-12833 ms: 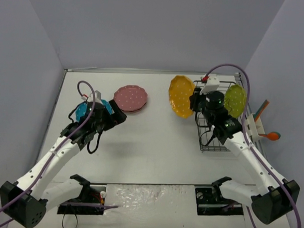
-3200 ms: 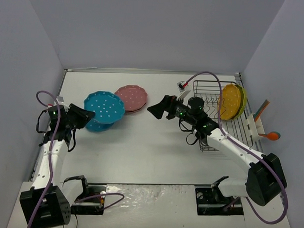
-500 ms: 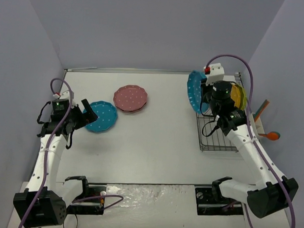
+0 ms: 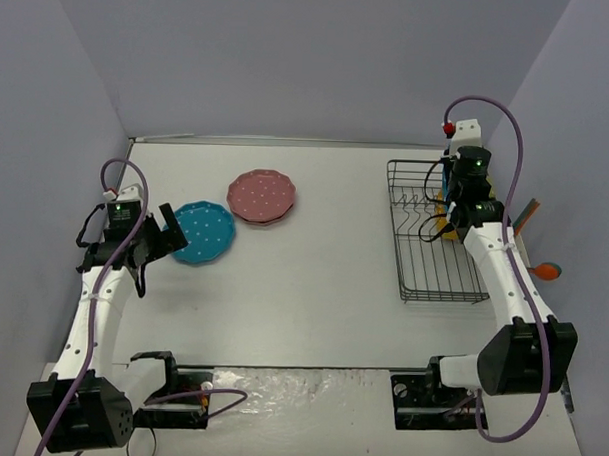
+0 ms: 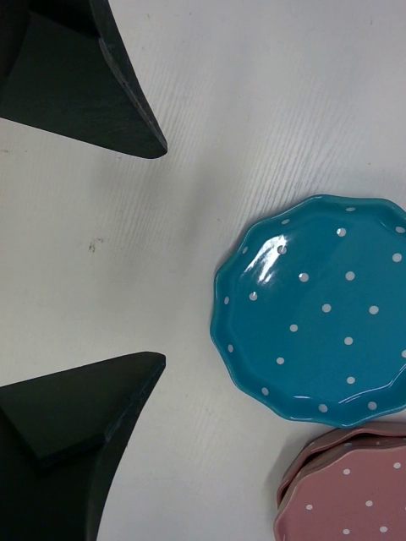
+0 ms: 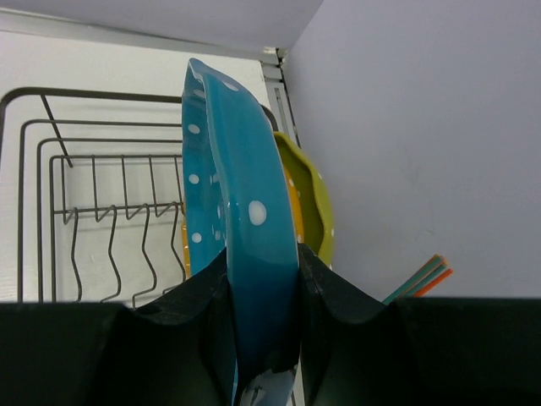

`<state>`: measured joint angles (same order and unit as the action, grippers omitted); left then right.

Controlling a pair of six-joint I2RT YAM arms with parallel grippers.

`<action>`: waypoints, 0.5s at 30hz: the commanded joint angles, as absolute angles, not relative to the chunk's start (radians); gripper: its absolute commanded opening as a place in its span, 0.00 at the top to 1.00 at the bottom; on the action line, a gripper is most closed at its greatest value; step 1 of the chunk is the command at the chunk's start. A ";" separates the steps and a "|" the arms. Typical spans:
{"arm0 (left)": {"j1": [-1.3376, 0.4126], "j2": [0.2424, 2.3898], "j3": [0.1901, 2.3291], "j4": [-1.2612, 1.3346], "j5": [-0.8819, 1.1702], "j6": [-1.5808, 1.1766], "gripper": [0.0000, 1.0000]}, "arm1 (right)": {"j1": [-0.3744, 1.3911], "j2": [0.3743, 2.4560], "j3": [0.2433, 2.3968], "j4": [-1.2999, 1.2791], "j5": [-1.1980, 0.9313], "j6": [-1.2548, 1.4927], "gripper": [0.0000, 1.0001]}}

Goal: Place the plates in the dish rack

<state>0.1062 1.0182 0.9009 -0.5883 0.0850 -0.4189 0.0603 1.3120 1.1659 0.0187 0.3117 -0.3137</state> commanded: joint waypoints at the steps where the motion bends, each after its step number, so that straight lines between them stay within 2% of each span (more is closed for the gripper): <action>1: 0.103 1.019 0.925 -0.573 0.069 -0.399 0.03 | 0.025 1.349 1.251 0.261 0.291 -0.323 1.00; 15: 0.103 1.026 0.925 -0.572 0.072 -0.405 0.03 | -0.022 1.461 1.113 0.402 0.236 -0.249 1.00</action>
